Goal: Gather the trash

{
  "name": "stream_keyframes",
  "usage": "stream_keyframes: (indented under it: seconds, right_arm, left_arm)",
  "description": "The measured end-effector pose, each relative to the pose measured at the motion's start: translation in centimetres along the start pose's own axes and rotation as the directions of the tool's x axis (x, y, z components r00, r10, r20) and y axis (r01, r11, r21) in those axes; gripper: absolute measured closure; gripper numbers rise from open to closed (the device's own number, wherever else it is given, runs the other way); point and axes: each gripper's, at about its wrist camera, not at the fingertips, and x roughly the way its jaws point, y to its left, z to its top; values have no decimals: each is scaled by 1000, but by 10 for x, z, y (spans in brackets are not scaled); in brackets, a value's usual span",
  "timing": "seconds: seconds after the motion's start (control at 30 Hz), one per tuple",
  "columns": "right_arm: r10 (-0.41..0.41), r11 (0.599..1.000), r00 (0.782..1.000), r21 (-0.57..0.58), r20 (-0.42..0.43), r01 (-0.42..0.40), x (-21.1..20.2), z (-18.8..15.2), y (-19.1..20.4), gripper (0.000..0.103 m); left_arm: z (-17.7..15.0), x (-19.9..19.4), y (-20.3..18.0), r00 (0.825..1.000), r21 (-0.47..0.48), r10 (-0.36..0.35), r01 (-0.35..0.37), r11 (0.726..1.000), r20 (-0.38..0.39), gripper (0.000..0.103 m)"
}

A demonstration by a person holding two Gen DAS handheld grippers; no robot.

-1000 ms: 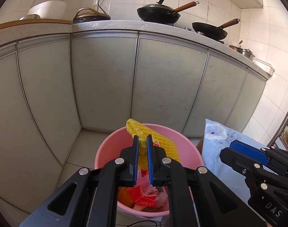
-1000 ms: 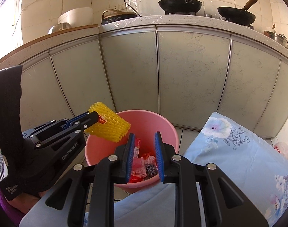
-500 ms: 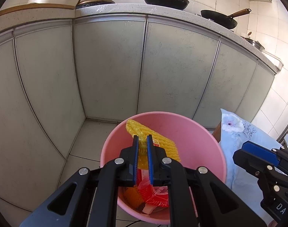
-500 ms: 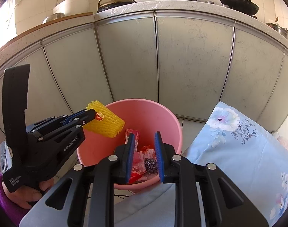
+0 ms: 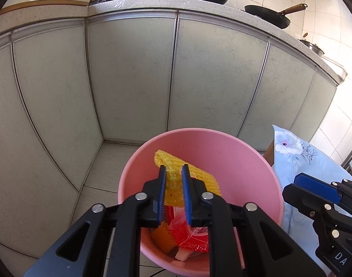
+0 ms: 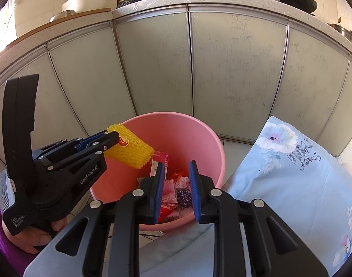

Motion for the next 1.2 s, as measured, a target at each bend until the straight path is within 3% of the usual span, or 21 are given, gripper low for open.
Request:
stream_keyframes:
  seconds: [0.1, 0.3, 1.2]
  right_arm:
    - [-2, 1000, 1000, 2, 2, 2, 0, -1, -1, 81]
    - [-1, 1000, 1000, 3, 1, 1, 1, -2, -2, 81]
    - [-12, 1000, 995, -1, 95, 12, -45, -7, -1, 81]
  left_arm:
    - [-1, 0, -1, 1000, -3, 0, 0, 1000, -2, 72]
    - [-3, -2, -3, 1000, 3, -7, 7, 1000, 0, 57]
    - [2, -69, -21, 997, 0, -56, 56, 998, 59, 53]
